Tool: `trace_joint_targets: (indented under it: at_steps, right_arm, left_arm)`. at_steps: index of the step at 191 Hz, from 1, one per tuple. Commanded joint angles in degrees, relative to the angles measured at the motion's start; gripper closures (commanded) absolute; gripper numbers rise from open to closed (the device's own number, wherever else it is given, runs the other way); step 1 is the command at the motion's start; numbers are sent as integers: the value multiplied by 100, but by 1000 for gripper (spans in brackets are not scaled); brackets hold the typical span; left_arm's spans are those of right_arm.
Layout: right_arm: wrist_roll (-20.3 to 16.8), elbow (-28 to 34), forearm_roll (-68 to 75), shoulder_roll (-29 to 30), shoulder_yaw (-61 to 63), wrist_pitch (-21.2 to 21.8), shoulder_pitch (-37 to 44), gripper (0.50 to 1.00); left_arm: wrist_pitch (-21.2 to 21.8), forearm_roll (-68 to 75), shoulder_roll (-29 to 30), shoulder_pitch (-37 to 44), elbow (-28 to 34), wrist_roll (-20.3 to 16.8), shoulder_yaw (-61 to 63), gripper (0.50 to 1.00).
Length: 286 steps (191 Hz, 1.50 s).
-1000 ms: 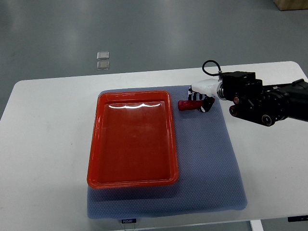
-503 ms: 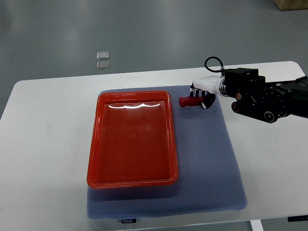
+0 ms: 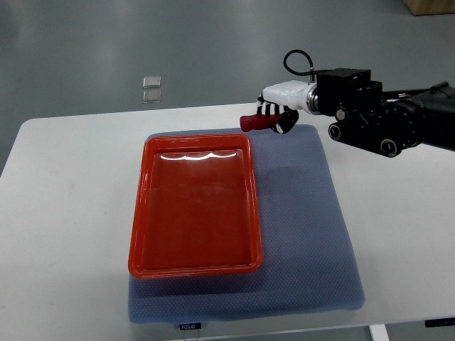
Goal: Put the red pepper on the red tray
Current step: 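Lift the pepper and carry it over the red tray with the right hand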
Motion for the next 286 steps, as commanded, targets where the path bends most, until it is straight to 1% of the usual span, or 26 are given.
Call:
trace_joint_targets:
  at_steps: [1, 67, 107, 119, 161, 167, 169, 172, 177, 179, 191, 192, 193, 195, 196, 197, 198, 199, 200, 203, 204, 212, 226, 241, 251, 286]
  right_arm:
    - [8, 6, 9, 280, 16, -23, 96, 977]
    - [17, 6, 26, 1168, 279, -31, 35, 965]
    - [17, -56, -53, 1168, 262, -23, -335, 946]
    - [9, -56, -61, 1168, 262, -14, -414, 932]
    - [8, -64, -70, 1168, 262, -5, -634, 930]
    - [8, -64, -70, 1168, 262, -5, -651, 918]
    - [8, -64, -70, 1168, 262, -14, -651, 900]
    - [8, -64, -70, 1168, 262, -5, -651, 891]
    - [8, -64, -70, 1168, 253, -14, -660, 859]
    - [8, -64, -70, 1168, 253, -14, -660, 859]
    - [8, -64, -53, 1168, 253, -14, -660, 785]
    - [8, -73, -44, 1168, 253, -14, -660, 771]
    - [8, -73, -44, 1168, 253, -14, -660, 771]
    - [8, -73, -35, 1168, 253, -14, -660, 752]
    - [8, -82, -26, 1168, 253, -14, -660, 734]
    - [8, -82, -26, 1168, 253, -14, -660, 734]
    - [8, -91, -9, 1168, 253, -14, -660, 718]
    - [8, -91, -9, 1168, 253, -14, -660, 718]
    - [8, -91, 0, 1168, 253, -5, -660, 701]
    - [8, -100, 9, 1168, 253, -14, -660, 687]
    - [8, -108, 18, 1168, 262, -14, -660, 673]
    - [8, -108, 26, 1168, 271, -5, -651, 630]
    - [17, -108, 35, 1168, 279, 4, -651, 607]
    - [17, -108, 35, 1168, 288, 4, -634, 603]
    - [17, -108, 35, 1168, 297, 4, -625, 587]
    - [17, -179, 88, 1168, 455, -5, -370, 585]
  left_arm:
    - [1, 0, 0, 1, 0, -3, 0, 500]
    - [1, 0, 0, 1, 0, 5, 0, 500]
    - [1, 0, 0, 1, 0, 5, 0, 500]
    - [1, 0, 0, 1, 0, 5, 0, 500]
    - [1, 0, 0, 1, 0, 5, 0, 500]
    - [1, 0, 0, 1, 0, -3, 0, 500]
    - [1, 0, 0, 1, 0, 5, 0, 500]
    - [1, 0, 0, 1, 0, 5, 0, 500]
    - [-7, 0, 0, 1, 0, 5, 0, 500]
    - [-7, 0, 0, 1, 0, 5, 0, 500]
    - [1, 0, 0, 1, 0, 5, 0, 500]
    - [1, 0, 0, 1, 0, 5, 0, 500]
    - [1, 0, 0, 1, 0, 5, 0, 500]
    - [1, 0, 0, 1, 0, 5, 0, 500]
    - [1, 0, 0, 1, 0, 5, 0, 500]
    - [1, 0, 0, 1, 0, 5, 0, 500]
    - [1, 0, 0, 1, 0, 5, 0, 500]
    - [1, 0, 0, 1, 0, 5, 0, 500]
    - [1, 0, 0, 1, 0, 5, 0, 500]
    - [1, 0, 0, 1, 0, 5, 0, 500]
    - [1, 0, 0, 1, 0, -3, 0, 500]
    - [1, 0, 0, 1, 0, 5, 0, 500]
    - [1, 0, 0, 1, 0, -3, 0, 500]
    - [-7, 0, 0, 1, 0, 5, 0, 500]
    - [1, 0, 0, 1, 0, 5, 0, 500]
    - [-7, 0, 0, 1, 0, 5, 0, 500]
